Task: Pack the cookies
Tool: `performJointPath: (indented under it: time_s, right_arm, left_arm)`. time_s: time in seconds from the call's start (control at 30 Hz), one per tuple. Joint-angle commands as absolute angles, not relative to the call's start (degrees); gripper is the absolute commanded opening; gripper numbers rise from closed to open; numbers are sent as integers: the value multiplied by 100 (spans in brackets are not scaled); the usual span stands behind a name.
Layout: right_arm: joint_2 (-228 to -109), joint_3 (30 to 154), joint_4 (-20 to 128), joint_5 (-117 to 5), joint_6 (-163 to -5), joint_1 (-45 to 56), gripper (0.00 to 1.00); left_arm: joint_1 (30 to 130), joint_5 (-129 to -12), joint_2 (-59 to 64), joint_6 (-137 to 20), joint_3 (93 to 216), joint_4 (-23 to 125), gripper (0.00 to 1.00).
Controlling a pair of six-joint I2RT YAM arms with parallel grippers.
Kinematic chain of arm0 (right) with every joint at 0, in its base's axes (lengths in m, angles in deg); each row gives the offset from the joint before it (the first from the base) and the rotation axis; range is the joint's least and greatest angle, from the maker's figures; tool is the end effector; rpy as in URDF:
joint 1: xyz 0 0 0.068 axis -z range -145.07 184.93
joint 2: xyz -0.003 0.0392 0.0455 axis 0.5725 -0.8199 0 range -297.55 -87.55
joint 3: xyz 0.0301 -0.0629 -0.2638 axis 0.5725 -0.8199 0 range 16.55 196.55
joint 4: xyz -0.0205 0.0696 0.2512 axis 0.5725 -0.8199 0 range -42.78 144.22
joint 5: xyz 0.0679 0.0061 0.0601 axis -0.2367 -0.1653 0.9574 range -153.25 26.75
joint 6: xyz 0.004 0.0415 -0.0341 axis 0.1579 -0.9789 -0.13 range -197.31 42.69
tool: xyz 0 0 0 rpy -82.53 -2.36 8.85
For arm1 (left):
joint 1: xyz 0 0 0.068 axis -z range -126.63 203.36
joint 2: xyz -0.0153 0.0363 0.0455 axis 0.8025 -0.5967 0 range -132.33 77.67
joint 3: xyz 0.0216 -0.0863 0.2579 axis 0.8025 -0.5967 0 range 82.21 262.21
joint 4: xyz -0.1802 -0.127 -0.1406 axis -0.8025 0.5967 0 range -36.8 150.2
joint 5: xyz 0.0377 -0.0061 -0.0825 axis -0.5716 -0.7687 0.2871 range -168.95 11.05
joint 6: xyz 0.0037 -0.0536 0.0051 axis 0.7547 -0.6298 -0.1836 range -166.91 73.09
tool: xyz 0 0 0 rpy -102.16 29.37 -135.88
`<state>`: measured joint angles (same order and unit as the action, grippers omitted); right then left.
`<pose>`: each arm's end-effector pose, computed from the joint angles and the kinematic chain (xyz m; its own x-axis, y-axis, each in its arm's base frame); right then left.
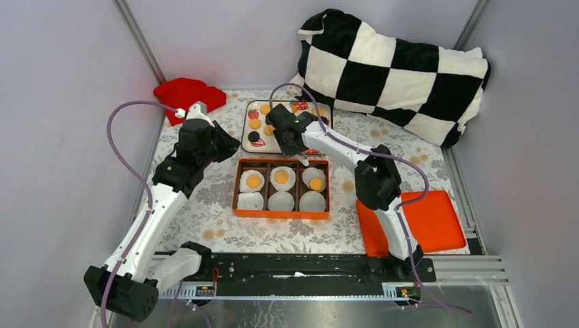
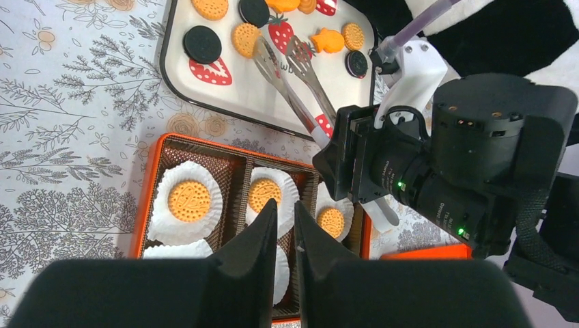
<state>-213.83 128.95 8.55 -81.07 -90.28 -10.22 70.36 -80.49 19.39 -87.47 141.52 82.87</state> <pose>0.3485 0.3348 0.2328 -0.7195 -0.4201 -0.5531 -0.4146 0.8986 -0.1433 0.2119 -0.0637 0.3499 -0.5236 -0.5196 -0.6751 -0.0933 0.8226 -0.5609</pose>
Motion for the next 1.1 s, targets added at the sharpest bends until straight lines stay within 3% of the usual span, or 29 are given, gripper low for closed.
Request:
performJointPath:
  time_s: [0.0,0.2,0.73,0.77,0.9,0.97,1.07]
  right_arm:
    - [-21333,13328,797,-7768,-8865,-1077,51]
    - [-21199,13395,698,-7711,-8832,-1076,54]
    - [-22214,14299,154,-7666,-8827,-1016,53]
    - [-22233,14306,161,-7683,-8811,-1010,50]
    - [-22270,14390,228,-7617,-8760,-973,18]
    - [-22199,14434,247,-7601,-8783,-975,7]
    - [-21818,14239,382,-7607,-8801,-980,0]
  left_arm:
    - [6908,-7754,1919,-8617,14032,8284,18]
    - [6833,-7602,1916,-8623,13935,8190,18]
    - [6758,-7357,2023,-8655,13767,8176,18]
    - [6758,-7362,2036,-8655,13767,8174,18]
    - [6751,-7342,2061,-8655,13772,8205,18]
    - [6741,-7369,2089,-8642,13799,8234,18]
    - [6727,-7481,2128,-8621,13894,8315,18]
